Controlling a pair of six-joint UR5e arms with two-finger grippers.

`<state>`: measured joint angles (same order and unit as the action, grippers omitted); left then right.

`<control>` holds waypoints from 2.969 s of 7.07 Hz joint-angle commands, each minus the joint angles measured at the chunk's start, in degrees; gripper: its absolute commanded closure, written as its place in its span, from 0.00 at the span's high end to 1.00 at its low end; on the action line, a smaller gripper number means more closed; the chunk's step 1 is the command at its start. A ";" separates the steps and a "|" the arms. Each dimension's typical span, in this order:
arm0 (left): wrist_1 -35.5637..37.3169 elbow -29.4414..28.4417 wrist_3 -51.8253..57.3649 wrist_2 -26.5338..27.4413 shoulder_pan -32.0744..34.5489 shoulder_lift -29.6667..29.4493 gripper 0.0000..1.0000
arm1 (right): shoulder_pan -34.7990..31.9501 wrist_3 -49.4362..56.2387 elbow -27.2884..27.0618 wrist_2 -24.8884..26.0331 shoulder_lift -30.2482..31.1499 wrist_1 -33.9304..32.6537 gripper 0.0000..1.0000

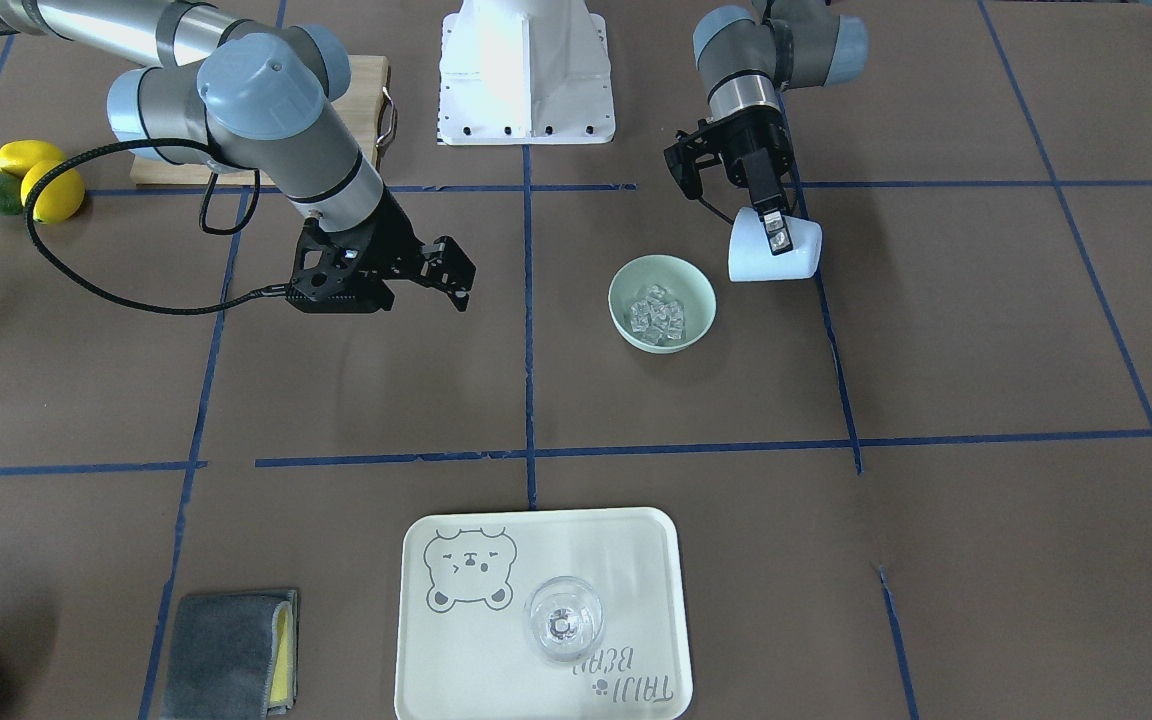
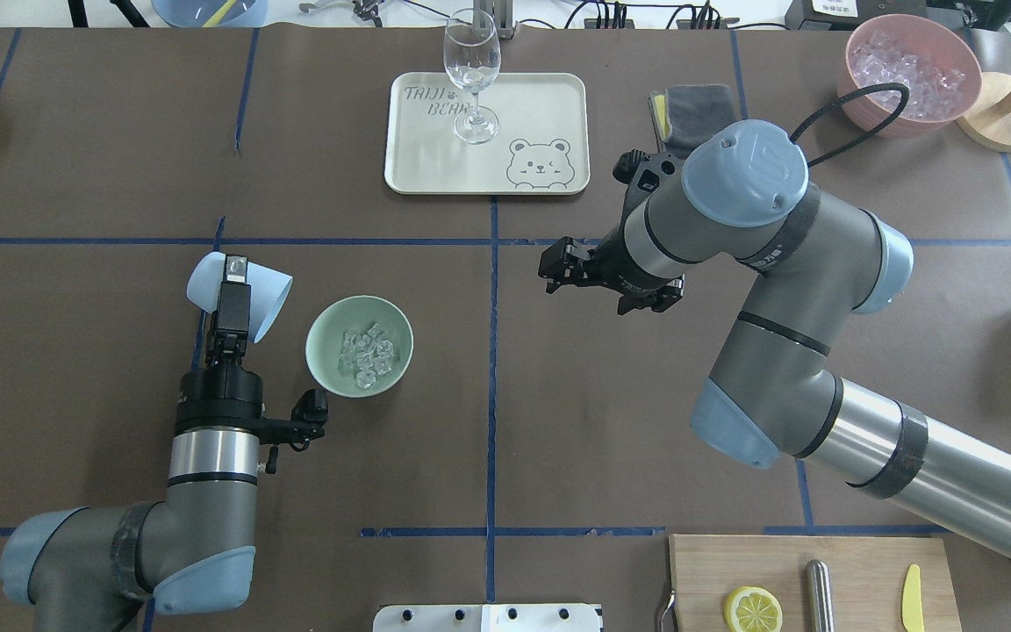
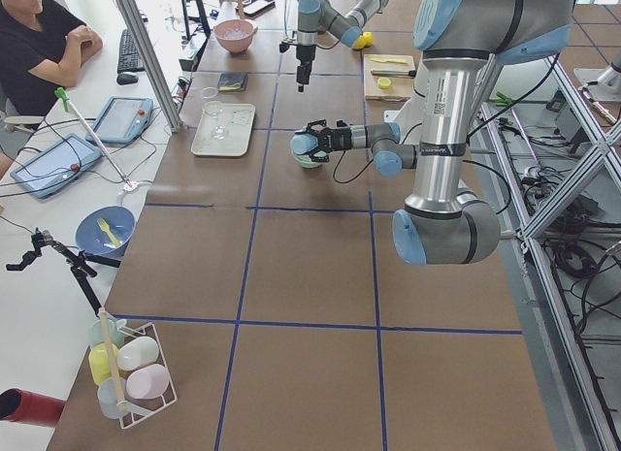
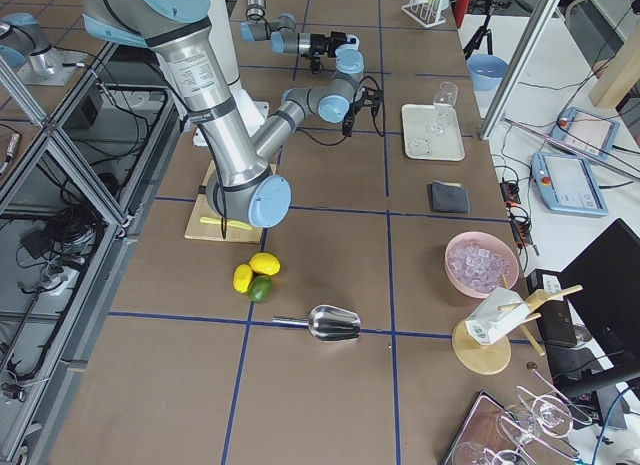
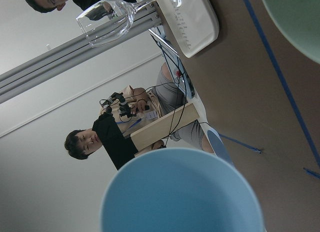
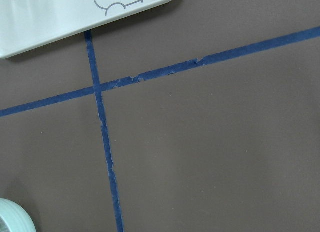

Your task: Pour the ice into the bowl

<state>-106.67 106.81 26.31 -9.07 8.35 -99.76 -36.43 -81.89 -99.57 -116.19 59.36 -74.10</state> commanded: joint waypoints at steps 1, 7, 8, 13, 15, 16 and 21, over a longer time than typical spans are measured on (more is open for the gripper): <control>-0.55 1.02 0.06 -0.42 0.00 -0.09 0.00 | 0.13 -0.11 -0.01 0.00 -0.03 0.01 1.00; -0.64 11.03 -1.33 -17.89 0.70 1.23 0.00 | 0.48 -0.20 0.08 0.26 -0.47 0.01 1.00; -0.64 11.92 -7.09 -19.30 1.05 3.06 0.00 | 0.66 -0.20 0.17 0.26 -0.56 0.01 1.00; -0.73 17.28 -38.98 -34.06 7.81 16.04 0.00 | 2.50 -0.46 0.35 0.35 -2.58 0.01 1.00; -1.86 18.78 -45.53 -36.10 11.41 22.99 0.00 | 3.82 -0.73 0.43 1.22 -2.67 0.01 1.00; -8.31 18.09 -48.86 -36.28 11.51 27.38 0.00 | 4.70 -1.16 0.43 2.27 -3.11 0.01 1.00; -63.66 -4.20 -55.64 -35.66 11.60 33.40 0.00 | 8.66 -3.36 4.56 7.12 -7.06 0.10 1.00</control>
<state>-157.76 108.34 -27.64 -44.76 19.99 -66.61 -28.43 -85.04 -96.47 -109.77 53.55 -74.04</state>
